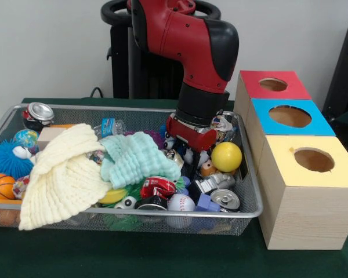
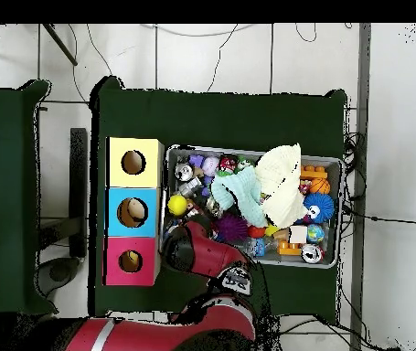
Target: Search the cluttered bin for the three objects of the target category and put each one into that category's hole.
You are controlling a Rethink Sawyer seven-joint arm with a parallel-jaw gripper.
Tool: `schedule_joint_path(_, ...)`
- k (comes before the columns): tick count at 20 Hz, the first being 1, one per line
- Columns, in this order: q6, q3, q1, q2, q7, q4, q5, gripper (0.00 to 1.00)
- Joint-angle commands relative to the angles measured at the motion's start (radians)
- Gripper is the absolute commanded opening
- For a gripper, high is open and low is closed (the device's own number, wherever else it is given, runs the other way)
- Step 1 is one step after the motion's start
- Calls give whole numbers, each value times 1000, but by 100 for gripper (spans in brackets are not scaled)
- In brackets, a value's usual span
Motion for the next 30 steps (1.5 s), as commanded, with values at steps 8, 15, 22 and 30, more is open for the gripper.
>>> schedule_joint_path(8,-3,136,7,104,151,-72,45,100)
schedule_joint_path(15,138,96,63,-33,110,-13,36,100)
schedule_joint_path(22,141,152,39,-149,26,0,-138,100)
schedule_joint_path(30,177,134,117,-134,111,-32,-50,100)
